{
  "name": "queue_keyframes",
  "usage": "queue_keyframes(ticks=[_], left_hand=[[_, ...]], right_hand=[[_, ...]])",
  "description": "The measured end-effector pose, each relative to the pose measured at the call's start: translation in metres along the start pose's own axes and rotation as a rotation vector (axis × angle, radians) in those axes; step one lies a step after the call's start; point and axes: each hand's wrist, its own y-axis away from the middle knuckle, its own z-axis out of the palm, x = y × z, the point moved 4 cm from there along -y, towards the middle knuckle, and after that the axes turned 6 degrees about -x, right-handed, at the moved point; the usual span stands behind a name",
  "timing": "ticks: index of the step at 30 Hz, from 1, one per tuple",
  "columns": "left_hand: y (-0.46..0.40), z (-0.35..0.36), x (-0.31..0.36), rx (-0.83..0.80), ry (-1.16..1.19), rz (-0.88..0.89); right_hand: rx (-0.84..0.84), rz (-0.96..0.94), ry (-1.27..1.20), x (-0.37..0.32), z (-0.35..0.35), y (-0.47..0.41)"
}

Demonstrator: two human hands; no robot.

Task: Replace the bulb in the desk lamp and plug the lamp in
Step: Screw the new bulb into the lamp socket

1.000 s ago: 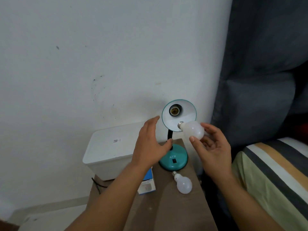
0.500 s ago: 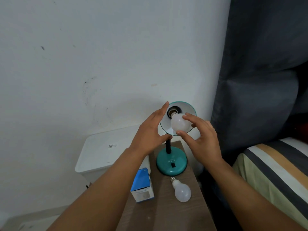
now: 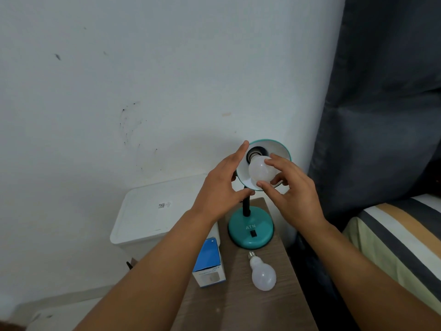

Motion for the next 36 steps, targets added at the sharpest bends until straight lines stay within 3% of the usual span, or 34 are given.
queue_keyframes(ticks=[14,19,26,36], left_hand=[[0.0013,0.0019,-0.0011,-0.019,0.035,-0.021],[0.0008,0.0019,-0.0014,-0.019,0.058,-0.020],[0.0011,0.0017,-0.0019,-0.020,0.041,-0.030],[0.0026,0.0020,-0.0008,-0.013,0.063,-0.041]], right_hand=[[-0.026,0.124,0.079,0.0021,0.0036,-0.0063],[-0.031,0.030,0.120,-0.0044,0.0040,-0.0059],[-0.015,0.114,0.055,0.0014,0.0035,-0.0059],[-0.065,0.072,0.180,-0.0029,0.0042,-0.0045]])
